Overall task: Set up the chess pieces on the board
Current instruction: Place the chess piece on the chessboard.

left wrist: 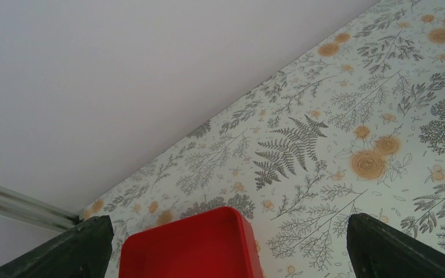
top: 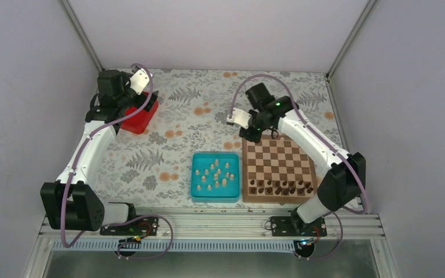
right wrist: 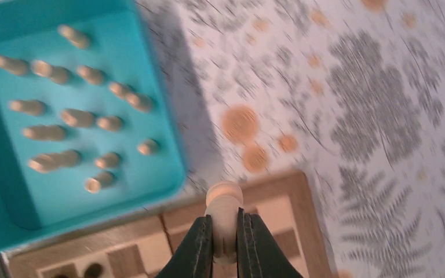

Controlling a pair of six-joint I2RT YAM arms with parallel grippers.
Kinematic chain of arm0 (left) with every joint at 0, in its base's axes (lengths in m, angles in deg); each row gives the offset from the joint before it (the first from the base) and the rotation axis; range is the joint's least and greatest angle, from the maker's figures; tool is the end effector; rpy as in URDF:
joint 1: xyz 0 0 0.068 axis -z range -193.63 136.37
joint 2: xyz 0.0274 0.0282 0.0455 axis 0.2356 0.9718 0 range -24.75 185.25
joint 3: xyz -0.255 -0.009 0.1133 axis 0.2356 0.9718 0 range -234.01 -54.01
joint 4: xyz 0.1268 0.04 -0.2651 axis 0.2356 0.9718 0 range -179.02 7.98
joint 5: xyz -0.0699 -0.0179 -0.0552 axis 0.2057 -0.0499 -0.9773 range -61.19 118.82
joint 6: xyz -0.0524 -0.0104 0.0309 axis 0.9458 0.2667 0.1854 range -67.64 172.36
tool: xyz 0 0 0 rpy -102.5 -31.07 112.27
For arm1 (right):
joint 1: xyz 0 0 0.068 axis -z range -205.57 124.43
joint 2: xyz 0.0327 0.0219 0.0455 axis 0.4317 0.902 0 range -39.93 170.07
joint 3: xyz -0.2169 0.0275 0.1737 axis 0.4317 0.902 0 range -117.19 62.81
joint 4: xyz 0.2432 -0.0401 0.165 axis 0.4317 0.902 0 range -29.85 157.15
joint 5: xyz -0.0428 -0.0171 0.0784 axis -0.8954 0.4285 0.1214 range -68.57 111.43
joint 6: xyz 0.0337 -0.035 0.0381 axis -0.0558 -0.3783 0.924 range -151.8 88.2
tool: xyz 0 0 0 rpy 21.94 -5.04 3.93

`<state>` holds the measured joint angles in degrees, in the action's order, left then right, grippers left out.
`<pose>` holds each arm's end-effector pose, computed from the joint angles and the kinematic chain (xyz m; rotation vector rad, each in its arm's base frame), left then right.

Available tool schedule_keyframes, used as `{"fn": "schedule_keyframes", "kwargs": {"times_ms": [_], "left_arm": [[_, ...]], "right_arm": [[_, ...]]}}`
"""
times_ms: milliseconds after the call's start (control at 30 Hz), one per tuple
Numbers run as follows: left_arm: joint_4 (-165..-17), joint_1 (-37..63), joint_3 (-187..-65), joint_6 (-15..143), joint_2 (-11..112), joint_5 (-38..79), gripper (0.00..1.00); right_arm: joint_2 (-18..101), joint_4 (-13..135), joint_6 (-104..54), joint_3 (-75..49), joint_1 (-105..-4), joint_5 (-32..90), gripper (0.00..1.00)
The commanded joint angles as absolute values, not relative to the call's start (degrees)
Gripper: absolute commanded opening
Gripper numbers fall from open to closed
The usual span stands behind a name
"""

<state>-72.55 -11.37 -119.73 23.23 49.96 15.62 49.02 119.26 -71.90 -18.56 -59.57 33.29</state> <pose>0.3438 -0.0243 0.3383 0.6809 1.8841 0.0684 0.2849 0.2036 0.2965 -1.6816 2.1314 0.2516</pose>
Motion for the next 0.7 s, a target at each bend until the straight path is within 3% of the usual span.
{"fn": "schedule_keyframes", "kwargs": {"times_ms": [0,300,667], "left_arm": [[-72.73,-11.47,-120.81,23.31,49.54,14.7,1.0],[-72.07,-11.51,-121.08,23.4,48.98,14.75,1.0],[-71.9,-11.52,-120.68,23.45,48.64,15.5,1.0]], "right_arm": [[50.25,121.04,-75.69,-16.49,-52.06,31.99,0.04],[57.37,116.12,-79.61,-12.33,-44.11,31.37,0.04],[62.53,112.75,-80.57,-11.36,-41.73,32.24,0.04]]}}
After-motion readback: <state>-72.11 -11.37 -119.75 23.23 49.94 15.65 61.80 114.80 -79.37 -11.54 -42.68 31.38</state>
